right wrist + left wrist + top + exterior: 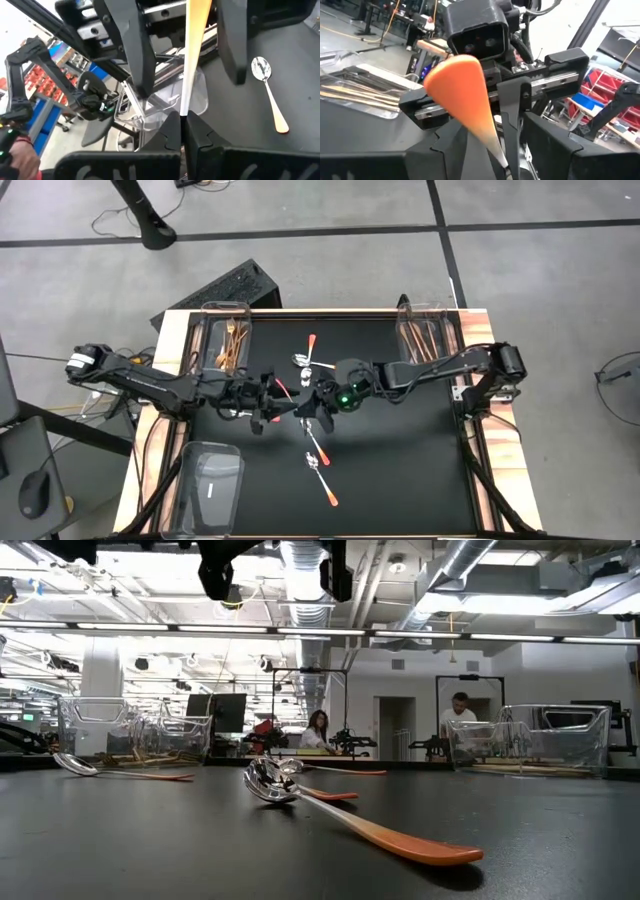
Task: Sort silverware by color (type)
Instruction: Put the orange spoon into the bottom left transparent bin
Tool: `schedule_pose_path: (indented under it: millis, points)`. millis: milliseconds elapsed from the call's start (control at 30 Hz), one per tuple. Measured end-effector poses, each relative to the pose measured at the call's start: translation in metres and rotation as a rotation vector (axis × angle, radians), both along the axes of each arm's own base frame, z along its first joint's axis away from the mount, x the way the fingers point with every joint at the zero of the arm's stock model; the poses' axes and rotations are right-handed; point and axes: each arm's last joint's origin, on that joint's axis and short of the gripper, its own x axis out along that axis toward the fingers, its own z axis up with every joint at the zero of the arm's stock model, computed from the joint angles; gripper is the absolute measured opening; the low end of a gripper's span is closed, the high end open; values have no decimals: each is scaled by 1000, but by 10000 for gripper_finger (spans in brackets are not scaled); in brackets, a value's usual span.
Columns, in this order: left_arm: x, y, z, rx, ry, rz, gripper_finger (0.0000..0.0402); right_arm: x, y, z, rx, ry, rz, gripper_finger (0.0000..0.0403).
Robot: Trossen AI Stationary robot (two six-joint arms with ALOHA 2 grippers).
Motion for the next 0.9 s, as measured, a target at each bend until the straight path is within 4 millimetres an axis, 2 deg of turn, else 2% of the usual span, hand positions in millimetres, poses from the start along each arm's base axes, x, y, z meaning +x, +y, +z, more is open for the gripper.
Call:
schedule_pose_path:
  millis: [133, 367, 500, 633, 767, 900]
  points:
    - [3, 0, -3, 1, 6, 2, 144, 0, 1, 0, 0, 1, 2, 12]
    - [3, 1, -2, 8, 0, -23, 18, 0, 1, 0, -32, -12, 8, 15]
    - [3, 3, -3, 8, 11, -36, 11, 0, 0, 0, -14, -2, -9, 33]
    - [-1, 8, -6, 5, 80, -8, 5, 0, -2, -2, 10, 24, -40, 81]
    - [-12, 13, -12, -6, 310, 121, 5, -10, -11, 5, 38, 80, -164, 127]
    - [-30, 16, 6, -22, 556, 297, 4, -25, -18, 16, -20, 120, -290, 150]
